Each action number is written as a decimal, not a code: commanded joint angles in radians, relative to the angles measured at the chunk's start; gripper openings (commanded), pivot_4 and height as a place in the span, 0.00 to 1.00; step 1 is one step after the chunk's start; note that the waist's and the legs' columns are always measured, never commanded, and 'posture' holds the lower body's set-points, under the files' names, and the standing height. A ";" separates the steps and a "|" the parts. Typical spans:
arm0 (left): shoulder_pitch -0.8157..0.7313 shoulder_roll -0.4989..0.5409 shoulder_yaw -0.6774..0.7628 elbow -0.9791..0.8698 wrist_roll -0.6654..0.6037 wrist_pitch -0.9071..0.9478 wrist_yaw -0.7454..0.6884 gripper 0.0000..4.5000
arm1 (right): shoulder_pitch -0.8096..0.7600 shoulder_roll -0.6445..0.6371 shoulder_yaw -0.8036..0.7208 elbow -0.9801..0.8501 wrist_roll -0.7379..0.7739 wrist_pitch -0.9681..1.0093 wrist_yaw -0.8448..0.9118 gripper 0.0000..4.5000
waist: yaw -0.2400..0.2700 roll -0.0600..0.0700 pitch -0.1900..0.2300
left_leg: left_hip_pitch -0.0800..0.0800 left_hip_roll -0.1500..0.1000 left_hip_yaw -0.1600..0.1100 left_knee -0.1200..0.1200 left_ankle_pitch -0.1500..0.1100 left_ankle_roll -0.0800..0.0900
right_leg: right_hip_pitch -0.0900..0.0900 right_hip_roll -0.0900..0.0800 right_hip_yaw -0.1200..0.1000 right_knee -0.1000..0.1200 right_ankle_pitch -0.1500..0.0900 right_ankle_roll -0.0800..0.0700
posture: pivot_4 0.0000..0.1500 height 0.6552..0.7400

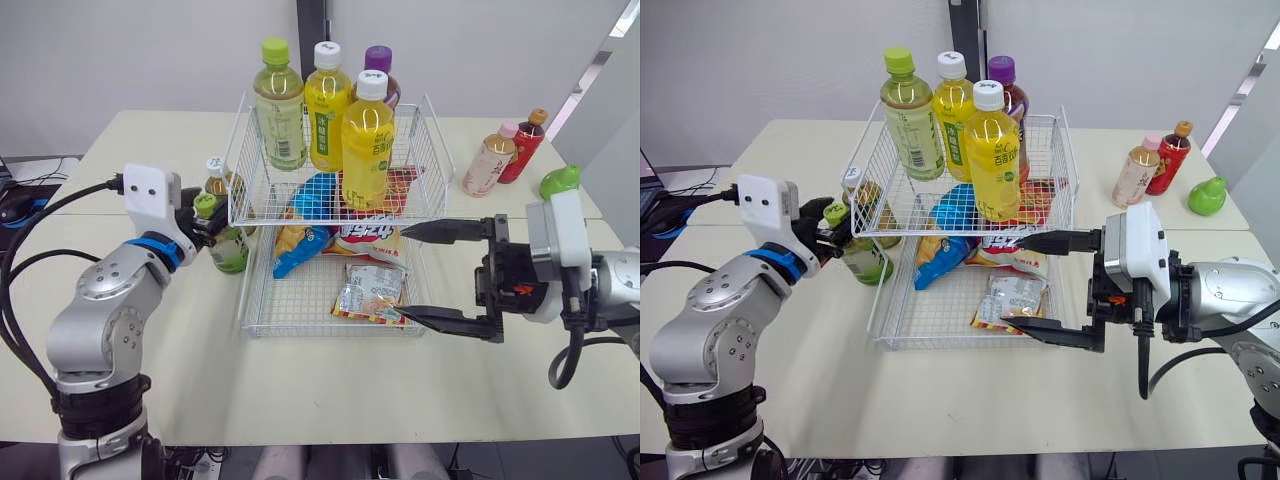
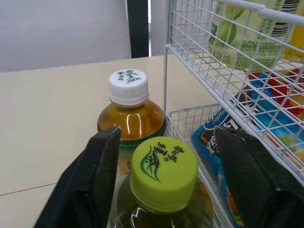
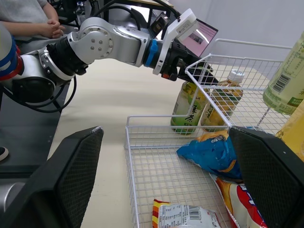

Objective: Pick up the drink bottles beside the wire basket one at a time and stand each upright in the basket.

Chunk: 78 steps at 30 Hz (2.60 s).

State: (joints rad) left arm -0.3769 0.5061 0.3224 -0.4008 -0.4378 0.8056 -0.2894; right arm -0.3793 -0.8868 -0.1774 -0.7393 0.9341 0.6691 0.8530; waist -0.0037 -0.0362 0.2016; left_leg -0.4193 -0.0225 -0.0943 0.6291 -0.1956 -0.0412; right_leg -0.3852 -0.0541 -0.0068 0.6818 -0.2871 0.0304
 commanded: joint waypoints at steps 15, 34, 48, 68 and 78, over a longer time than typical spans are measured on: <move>-0.064 0.216 0.237 0.007 -0.215 0.069 -0.134 0.31 | -0.032 -0.018 -0.062 0.054 0.010 -0.046 0.033 1.00 | -0.002 -0.001 0.001 | 0.000 0.001 -0.001 0.000 0.000 0.000 | 0.000 0.001 -0.001 0.000 0.000 0.000 | 1.00 1.00; -1.162 0.581 -0.144 0.701 -0.355 0.396 -0.521 0.31 | -0.070 0.001 -0.101 0.035 0.070 -0.037 -0.067 1.00 | -0.025 -0.003 0.002 | -0.003 -0.001 -0.001 -0.001 0.000 0.000 | -0.002 0.001 -0.002 0.000 -0.002 0.003 | 1.00 1.00; -1.092 0.285 -0.327 0.657 -0.232 0.283 -0.638 0.31 | -0.042 -0.022 -0.139 -0.009 0.115 -0.011 -0.193 1.00 | -0.030 -0.002 0.002 | -0.007 0.000 -0.001 0.000 0.000 0.000 | -0.006 0.000 -0.001 0.000 0.000 0.001 | 1.00 1.00; -1.049 0.198 -0.373 0.695 -0.108 0.137 -0.774 0.55 | -0.024 -0.056 -0.156 -0.019 0.142 -0.008 -0.224 1.00 | -0.027 -0.002 0.002 | -0.007 -0.001 -0.002 0.000 0.000 0.000 | -0.005 0.000 -0.001 0.000 -0.001 0.001 | 1.00 1.00; -1.058 0.324 -0.331 0.688 -0.105 0.139 -0.861 0.98 | 0.004 -0.061 -0.181 -0.030 0.142 -0.014 -0.223 1.00 | -0.030 -0.001 0.002 | -0.007 -0.001 -0.002 0.000 0.000 0.000 | -0.005 0.000 -0.002 0.000 -0.001 0.001 | 1.00 1.00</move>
State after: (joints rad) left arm -1.4002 0.7959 -0.0555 0.3112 -0.5429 0.9538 -1.1341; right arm -0.3723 -0.9348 -0.3236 -0.7439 1.0648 0.6716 0.6310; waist -0.0337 -0.0377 0.2037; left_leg -0.4261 -0.0230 -0.0962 0.6294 -0.1954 -0.0410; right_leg -0.3903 -0.0537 -0.0085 0.6819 -0.2877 0.0309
